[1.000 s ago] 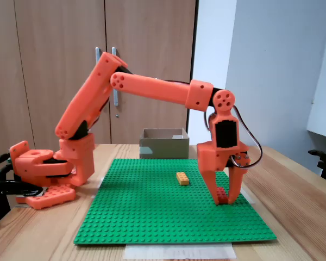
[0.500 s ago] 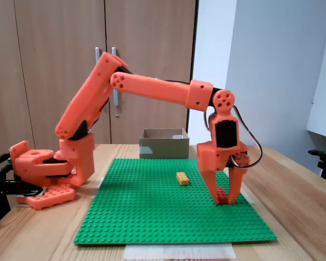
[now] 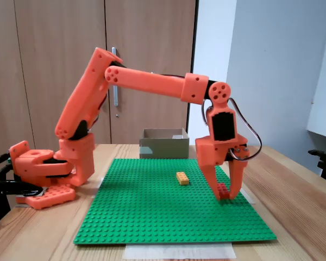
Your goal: Pick the red lego block and put it in the box.
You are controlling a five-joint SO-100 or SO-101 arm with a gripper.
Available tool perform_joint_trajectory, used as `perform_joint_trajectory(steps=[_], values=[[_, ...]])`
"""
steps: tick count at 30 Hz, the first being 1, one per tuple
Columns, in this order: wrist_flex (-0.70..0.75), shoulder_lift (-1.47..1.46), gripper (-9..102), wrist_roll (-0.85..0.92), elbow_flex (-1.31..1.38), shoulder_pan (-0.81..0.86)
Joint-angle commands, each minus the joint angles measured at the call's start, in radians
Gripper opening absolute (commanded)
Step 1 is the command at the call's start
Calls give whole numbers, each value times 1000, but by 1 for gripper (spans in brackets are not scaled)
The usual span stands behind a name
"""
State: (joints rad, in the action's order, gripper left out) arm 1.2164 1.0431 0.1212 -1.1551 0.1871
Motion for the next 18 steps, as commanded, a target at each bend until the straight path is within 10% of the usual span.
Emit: perform_joint_trajectory(steps=[1,18], values=[[-3,91,-1,-5,5,2],[31,330,0,-9,-133,-66]])
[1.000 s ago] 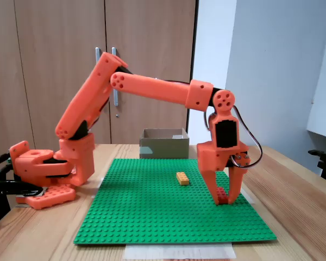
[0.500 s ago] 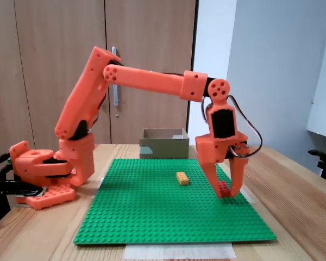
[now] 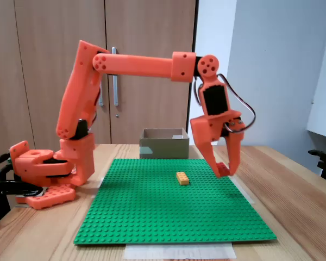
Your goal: Pick the red lego block and put it in the box.
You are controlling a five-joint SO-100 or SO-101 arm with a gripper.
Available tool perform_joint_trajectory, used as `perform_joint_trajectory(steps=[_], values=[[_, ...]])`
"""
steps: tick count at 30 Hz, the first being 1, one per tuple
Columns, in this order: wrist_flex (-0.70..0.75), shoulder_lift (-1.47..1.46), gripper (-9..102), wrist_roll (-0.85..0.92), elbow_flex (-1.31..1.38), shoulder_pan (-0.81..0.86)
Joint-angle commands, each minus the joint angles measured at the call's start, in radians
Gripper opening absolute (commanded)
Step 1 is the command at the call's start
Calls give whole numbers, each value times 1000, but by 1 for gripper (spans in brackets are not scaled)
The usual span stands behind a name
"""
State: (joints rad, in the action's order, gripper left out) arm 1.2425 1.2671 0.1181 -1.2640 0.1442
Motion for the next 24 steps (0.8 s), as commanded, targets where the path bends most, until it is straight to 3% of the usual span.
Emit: perform_joint_trajectory(steps=[1,24], values=[[3,130,0,-5,-49,-35],[129,469,0,35,-144,-434]])
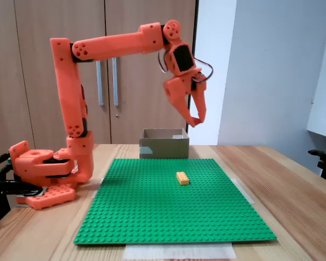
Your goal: Pick the red lego block and put it in the box.
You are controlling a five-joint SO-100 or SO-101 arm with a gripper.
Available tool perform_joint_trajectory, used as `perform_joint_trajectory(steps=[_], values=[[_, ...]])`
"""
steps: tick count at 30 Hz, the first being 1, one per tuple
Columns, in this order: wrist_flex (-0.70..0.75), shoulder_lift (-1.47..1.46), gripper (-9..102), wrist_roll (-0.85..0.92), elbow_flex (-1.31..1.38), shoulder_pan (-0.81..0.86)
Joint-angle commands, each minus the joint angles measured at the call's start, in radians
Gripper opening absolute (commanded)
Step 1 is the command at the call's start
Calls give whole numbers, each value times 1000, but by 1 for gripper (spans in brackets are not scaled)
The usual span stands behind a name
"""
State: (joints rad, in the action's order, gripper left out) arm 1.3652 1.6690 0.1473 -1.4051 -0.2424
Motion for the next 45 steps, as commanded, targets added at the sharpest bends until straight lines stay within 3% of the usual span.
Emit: perform_joint_trajectory(steps=[1,27,45], values=[[11,74,0,6,-8,-67],[-32,95,0,-31,-72,-357],[3,-302,1,-60,311,-446]])
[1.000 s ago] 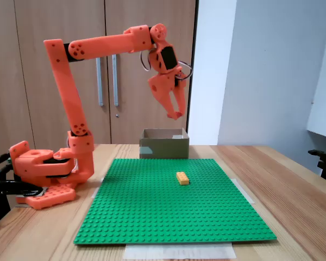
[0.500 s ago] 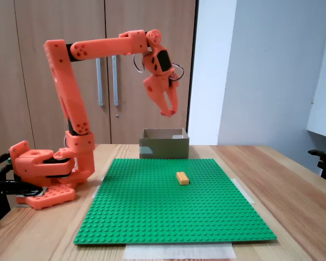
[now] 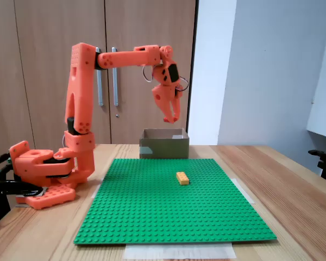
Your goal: Pick the red lego block and put it in the box.
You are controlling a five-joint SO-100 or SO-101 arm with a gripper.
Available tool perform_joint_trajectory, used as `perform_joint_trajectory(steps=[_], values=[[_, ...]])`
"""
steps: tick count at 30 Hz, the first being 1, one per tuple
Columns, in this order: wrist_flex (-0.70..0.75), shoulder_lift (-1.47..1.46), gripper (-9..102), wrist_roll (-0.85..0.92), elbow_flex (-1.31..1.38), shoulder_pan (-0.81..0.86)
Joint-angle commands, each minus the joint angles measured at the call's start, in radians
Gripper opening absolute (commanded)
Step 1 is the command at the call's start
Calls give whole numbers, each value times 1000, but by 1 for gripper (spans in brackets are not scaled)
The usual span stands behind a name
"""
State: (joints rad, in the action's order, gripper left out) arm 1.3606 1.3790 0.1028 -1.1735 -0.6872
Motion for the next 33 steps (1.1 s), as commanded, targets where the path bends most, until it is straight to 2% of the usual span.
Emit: perform_joint_trajectory(steps=[1,12,33], values=[[12,-23,1,-15,97,-5],[40,-153,1,-26,256,-40],[-31,-193,2,-17,262,-52]])
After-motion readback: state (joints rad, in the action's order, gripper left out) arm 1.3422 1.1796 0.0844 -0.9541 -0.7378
